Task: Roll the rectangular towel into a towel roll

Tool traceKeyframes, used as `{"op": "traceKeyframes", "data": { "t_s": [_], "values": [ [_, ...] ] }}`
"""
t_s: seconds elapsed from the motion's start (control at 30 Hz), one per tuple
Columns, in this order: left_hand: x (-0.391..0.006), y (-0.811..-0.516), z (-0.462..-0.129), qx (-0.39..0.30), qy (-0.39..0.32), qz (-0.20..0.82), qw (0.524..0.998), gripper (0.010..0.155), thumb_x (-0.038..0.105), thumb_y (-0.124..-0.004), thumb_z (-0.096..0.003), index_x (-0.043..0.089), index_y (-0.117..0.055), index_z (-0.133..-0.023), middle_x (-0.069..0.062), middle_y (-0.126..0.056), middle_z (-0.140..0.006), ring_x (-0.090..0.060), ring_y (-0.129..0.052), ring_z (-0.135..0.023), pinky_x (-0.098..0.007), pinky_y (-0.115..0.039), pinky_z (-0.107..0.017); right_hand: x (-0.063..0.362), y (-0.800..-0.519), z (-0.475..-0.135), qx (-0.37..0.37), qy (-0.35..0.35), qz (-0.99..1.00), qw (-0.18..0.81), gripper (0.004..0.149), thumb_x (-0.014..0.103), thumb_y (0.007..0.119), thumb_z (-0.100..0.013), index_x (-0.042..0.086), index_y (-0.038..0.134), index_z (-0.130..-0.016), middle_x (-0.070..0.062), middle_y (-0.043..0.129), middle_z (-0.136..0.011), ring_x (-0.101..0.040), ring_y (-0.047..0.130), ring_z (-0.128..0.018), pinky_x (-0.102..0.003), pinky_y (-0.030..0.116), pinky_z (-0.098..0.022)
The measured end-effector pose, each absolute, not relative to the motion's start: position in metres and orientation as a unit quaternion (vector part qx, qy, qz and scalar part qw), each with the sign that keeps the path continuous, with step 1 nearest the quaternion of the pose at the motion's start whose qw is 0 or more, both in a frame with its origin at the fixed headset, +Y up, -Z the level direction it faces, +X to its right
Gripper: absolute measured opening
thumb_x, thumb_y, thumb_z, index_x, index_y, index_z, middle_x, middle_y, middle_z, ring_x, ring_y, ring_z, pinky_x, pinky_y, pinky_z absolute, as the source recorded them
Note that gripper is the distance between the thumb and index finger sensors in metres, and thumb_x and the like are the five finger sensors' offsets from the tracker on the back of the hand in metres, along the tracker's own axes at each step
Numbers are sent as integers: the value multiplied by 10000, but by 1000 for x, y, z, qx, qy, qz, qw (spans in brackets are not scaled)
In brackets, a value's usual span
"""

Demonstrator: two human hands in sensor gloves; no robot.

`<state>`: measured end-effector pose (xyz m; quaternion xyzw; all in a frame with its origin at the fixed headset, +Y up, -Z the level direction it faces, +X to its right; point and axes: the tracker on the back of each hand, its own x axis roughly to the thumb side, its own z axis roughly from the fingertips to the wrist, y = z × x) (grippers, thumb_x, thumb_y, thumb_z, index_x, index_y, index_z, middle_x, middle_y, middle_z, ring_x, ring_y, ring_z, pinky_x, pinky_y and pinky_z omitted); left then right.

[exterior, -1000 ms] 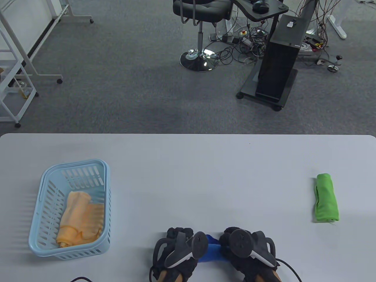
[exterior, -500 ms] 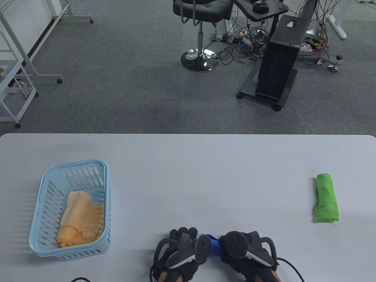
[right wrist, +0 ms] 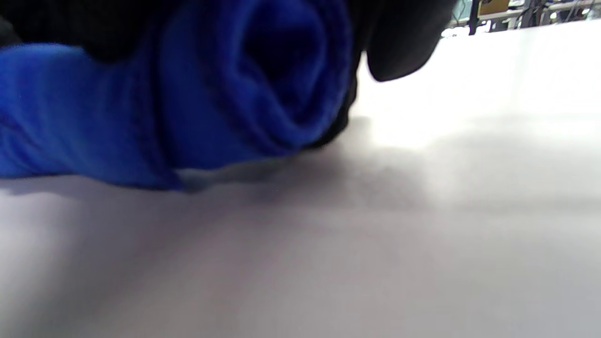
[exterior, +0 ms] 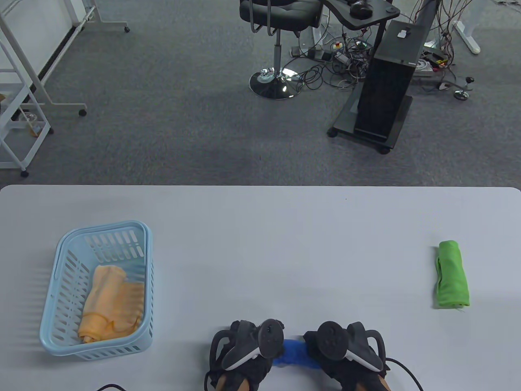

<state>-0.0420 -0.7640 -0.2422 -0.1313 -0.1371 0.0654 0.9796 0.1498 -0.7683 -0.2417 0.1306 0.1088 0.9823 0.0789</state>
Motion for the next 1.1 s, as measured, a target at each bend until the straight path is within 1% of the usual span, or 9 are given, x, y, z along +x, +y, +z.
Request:
{"op": "traceKeyframes", "data": {
  "t_s": [0.07,0.13,0.2,0.3,0.47,0.67,0.77,0.87,1.1],
  "values": [
    [-39,-756,-240,-94,-138,56,984,663,442,-755,-389,481,-416,-957,-89,-538,-992,-396,-521,-944,-664,-351,-708,149,-769,-242,126,107,984,68,611,422,723,-319,285,618,-906,-17,732,-841,-254,793,-789,-551,590,-665],
    [-35,-750,-236,-47,-155,54,985,558,382,-788,-400,467,-517,-880,-79,-536,-968,-390,-524,-932,-660,-352,-704,149,-768,-243,121,91,984,98,575,375,756,-319,282,611,-868,-18,664,-874,-263,743,-821,-558,557,-679],
    [-33,-749,-235,-50,-180,47,981,432,410,-755,-392,397,-766,-824,-75,-654,-948,-391,-577,-930,-653,-395,-699,148,-768,-245,126,90,983,98,504,338,768,-319,273,670,-809,-16,682,-860,-262,754,-813,-560,565,-673],
    [-37,-758,-237,-118,-177,46,976,612,559,-715,-349,407,-719,-941,-111,-630,-1045,-428,-522,-989,-667,-387,-703,146,-769,-244,126,84,985,81,471,341,746,-324,270,738,-790,-19,724,-850,-260,785,-806,-557,587,-666],
    [-48,-768,-245,-171,-131,2,976,668,474,-774,-370,517,-556,-999,-101,-568,-1124,-452,-470,-1027,-668,-373,-714,149,-762,-239,154,71,980,105,581,391,727,-326,294,662,-896,-8,632,-948,-257,723,-884,-565,560,-684],
    [-68,-765,-255,-154,-87,30,984,619,384,-792,-387,506,-639,-974,-120,-591,-1129,-452,-485,-1033,-671,-393,-711,130,-750,-224,251,84,950,168,588,396,760,-315,384,658,-895,41,528,-1019,-264,703,-920,-567,566,-687],
    [-81,-766,-258,-158,-68,55,983,606,361,-785,-403,509,-646,-973,-120,-583,-1139,-458,-491,-1035,-674,-401,-709,112,-757,-215,285,120,943,125,627,440,756,-307,326,700,-922,76,459,-1055,-281,607,-974,-580,542,-695],
    [-83,-768,-258,-155,-75,76,982,605,350,-783,-408,499,-646,-978,-103,-586,-1141,-464,-526,-1025,-675,-423,-701,100,-771,-210,301,126,945,18,700,473,741,-300,340,588,-970,93,308,-1068,-286,519,-990,-556,531,-703],
    [-92,-742,-252,-77,-60,106,990,711,467,-742,-399,446,-497,-1066,-112,-364,-1190,-460,-345,-1071,-672,-353,-715,106,-772,-222,247,83,965,-35,714,482,727,-296,307,566,-969,5,311,-1062,-309,601,-943,-530,585,-674]
  ]
}}
